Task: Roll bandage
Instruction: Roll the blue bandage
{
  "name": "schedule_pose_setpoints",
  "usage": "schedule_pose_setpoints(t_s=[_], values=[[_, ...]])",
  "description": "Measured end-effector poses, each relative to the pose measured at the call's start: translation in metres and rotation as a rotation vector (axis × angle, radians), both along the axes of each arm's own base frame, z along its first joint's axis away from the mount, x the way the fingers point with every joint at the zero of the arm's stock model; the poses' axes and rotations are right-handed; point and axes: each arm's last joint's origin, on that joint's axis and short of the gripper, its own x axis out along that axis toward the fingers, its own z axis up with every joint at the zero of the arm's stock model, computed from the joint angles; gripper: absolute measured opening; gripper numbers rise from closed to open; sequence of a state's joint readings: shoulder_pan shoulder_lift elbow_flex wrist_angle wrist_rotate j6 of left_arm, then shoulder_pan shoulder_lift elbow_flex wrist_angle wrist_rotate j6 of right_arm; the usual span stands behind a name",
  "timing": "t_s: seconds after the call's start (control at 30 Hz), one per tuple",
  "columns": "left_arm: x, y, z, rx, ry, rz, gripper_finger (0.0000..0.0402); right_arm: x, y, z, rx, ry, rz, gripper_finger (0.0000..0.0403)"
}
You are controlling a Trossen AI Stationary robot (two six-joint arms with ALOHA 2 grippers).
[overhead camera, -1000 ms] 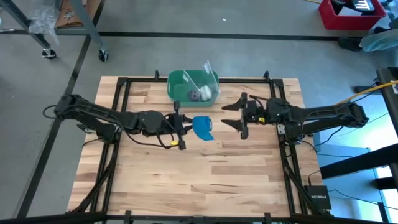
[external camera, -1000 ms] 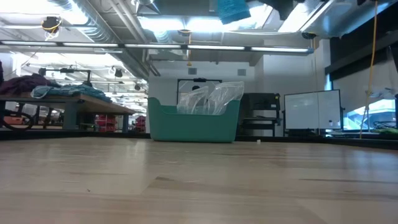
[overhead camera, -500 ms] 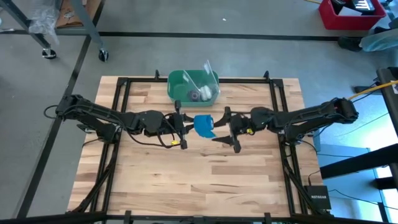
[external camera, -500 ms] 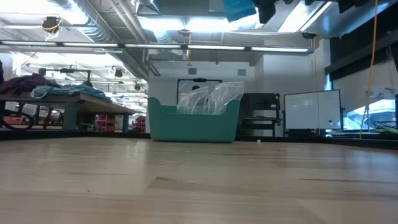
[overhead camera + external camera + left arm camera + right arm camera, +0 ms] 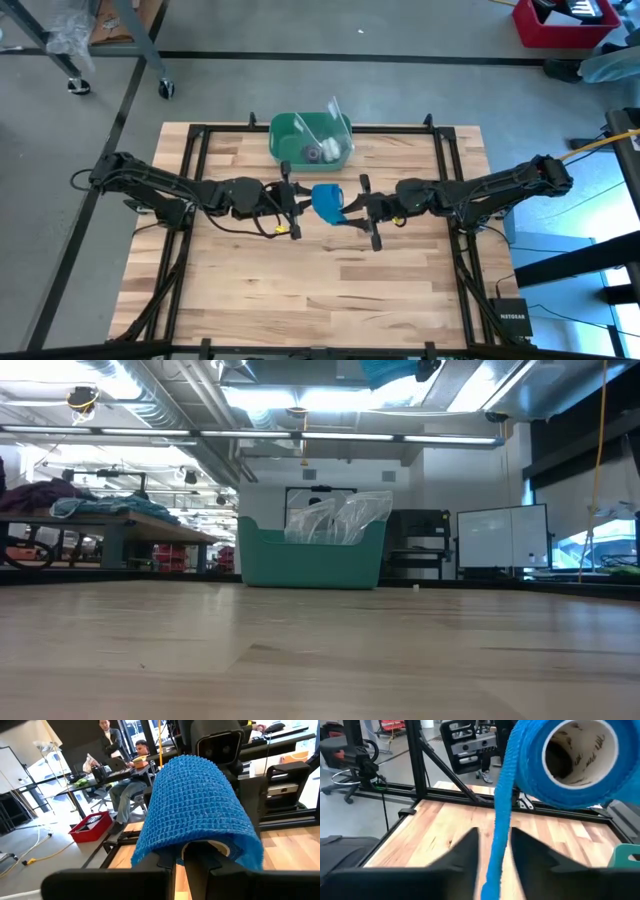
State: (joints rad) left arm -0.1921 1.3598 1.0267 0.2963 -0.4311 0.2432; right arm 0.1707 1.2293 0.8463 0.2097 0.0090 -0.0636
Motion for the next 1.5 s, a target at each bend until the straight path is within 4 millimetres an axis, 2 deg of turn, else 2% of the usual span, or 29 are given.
schedule_pose_setpoints(t_s=[0.07,0.13,0.27,0.4,0.5,0.7,0.83,1.0,1.1,1.2,1.37,1.5], values=[[0.0,0.0,0.0,0.0,0.002,0.0,0.0015,0.0,0.0,0.0,-0.023,-0.007,0.007,0.0034],[0.0,0.0,0.0,0.0,0.002,0.0,0.0015,-0.001,0.004,0.001,-0.048,-0.021,0.033,0.0011],[0.0,0.0,0.0,0.005,0.004,0.001,0.0015,-0.002,0.013,0.007,-0.071,-0.057,0.059,0.0022],[0.0,0.001,-0.001,0.006,0.009,0.002,0.0015,-0.003,0.028,0.036,-0.115,-0.151,0.11,0.0006],[0.0,0.001,-0.002,0.007,0.019,0.003,0.0015,-0.004,0.033,0.059,-0.137,-0.208,0.087,0.0011],[0.0,0.001,-0.004,0.031,0.045,0.002,0.0015,-0.007,0.013,0.12,-0.167,-0.25,-0.101,0.0004],[0.0,0.001,-0.006,0.046,0.07,0.001,0.0015,-0.012,-0.01,0.148,-0.158,-0.241,-0.181,0.0009],[0.0,0.001,-0.009,0.073,0.101,-0.001,0.0015,-0.014,-0.032,0.157,-0.144,-0.222,-0.255,0.0004],[-0.001,0.001,-0.012,0.099,0.139,-0.003,0.0015,-0.016,-0.037,0.165,-0.132,-0.241,-0.258,0.0006],[-0.002,0.002,-0.018,0.141,0.209,-0.007,0.0015,-0.023,-0.038,0.182,-0.159,-0.292,-0.274,0.0004],[-0.004,0.001,-0.027,0.213,0.324,-0.027,0.0015,-0.042,-0.046,0.215,-0.231,-0.313,-0.398,0.0004],[-0.005,-0.005,-0.027,0.243,0.326,-0.049,0.0015,-0.053,-0.056,0.225,-0.242,-0.275,-0.442,0.0004]])
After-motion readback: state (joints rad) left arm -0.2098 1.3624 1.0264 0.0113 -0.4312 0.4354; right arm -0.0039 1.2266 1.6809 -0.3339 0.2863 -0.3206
